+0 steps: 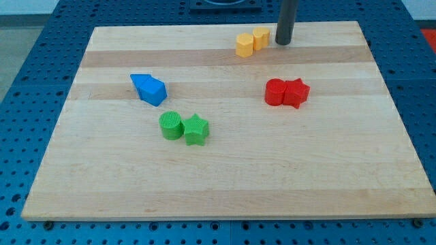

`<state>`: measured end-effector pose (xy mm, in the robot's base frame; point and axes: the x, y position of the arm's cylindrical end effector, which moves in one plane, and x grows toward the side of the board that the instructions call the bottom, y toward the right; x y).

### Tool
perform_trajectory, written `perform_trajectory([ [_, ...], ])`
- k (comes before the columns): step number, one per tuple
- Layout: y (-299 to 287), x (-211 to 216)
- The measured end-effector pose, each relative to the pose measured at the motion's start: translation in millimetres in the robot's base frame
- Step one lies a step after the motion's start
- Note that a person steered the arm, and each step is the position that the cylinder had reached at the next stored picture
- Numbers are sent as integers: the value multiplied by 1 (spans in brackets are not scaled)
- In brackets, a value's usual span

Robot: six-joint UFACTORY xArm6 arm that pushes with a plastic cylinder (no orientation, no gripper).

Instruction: Move the heart diagonally to the hexagon

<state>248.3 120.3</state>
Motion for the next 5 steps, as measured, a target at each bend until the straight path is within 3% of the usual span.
perform_trajectory([
  [3,-93,0],
  [5,-54,-17],
])
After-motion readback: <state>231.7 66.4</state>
